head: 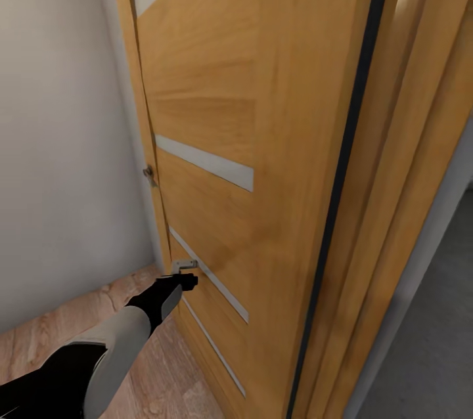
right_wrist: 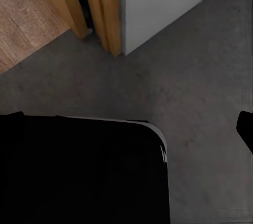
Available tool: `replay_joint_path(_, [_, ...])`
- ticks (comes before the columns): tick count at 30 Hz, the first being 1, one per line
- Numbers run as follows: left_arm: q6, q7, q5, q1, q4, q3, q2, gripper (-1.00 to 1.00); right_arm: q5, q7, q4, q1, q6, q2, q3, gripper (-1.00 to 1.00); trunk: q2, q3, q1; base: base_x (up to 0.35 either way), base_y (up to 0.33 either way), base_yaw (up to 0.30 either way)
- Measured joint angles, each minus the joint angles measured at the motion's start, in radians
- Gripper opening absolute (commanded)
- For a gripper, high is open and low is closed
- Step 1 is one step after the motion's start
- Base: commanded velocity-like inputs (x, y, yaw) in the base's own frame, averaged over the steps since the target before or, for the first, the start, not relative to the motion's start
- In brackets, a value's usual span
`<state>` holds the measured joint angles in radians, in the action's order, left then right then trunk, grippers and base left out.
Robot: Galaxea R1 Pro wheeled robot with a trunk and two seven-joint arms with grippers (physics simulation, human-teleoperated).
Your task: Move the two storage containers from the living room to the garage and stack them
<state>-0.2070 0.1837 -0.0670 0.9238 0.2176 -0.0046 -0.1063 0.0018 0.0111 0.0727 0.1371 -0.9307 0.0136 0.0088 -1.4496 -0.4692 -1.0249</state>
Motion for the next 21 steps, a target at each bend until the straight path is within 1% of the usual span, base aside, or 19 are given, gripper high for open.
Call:
replay_joint_path(3, [-0.001, 0.001, -0.004, 0.000, -0.002, -0.002, 0.007, 1.00, 0.000, 0.000, 0.000, 0.000, 0.000, 0.000, 0.000, 1.00, 0.000, 0.000, 0.000, 0.000, 0.000, -0.064])
replay_joint_path(21, [-0.001, 0.000, -0.003, 0.000, -0.001, -0.001, 0.007, 1.00, 0.000, -0.001, 0.000, 0.000, -0.001, 0.000, 0.000, 1.00, 0.000, 0.000, 0.000, 0.000, 0.000, -0.003])
